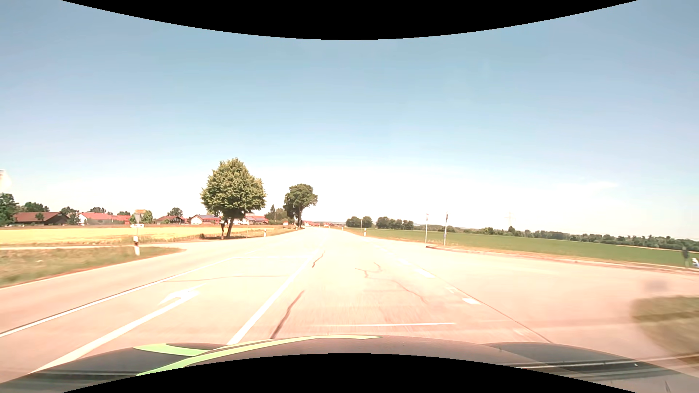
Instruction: Follow the waypoints while adhering to traffic rules and regulations
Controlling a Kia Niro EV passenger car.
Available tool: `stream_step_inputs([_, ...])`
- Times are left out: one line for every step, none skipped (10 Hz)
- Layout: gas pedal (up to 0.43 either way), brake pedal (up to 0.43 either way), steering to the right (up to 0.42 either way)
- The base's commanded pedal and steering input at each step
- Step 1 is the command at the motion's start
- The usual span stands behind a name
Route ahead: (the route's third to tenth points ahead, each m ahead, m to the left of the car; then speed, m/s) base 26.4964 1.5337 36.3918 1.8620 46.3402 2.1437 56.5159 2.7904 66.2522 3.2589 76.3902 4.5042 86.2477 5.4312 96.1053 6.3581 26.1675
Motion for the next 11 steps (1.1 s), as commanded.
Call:
stream_step_inputs([0.197, 0.0, -0.009])
stream_step_inputs([0.197, 0.0, -0.009])
stream_step_inputs([0.209, 0.0, -0.009])
stream_step_inputs([0.209, 0.0, -0.009])
stream_step_inputs([0.209, 0.0, -0.009])
stream_step_inputs([0.209, 0.0, -0.009])
stream_step_inputs([0.209, 0.0, -0.009])
stream_step_inputs([0.209, 0.0, -0.008])
stream_step_inputs([0.209, 0.0, -0.008])
stream_step_inputs([0.209, 0.0, -0.008])
stream_step_inputs([0.209, 0.0, -0.007])
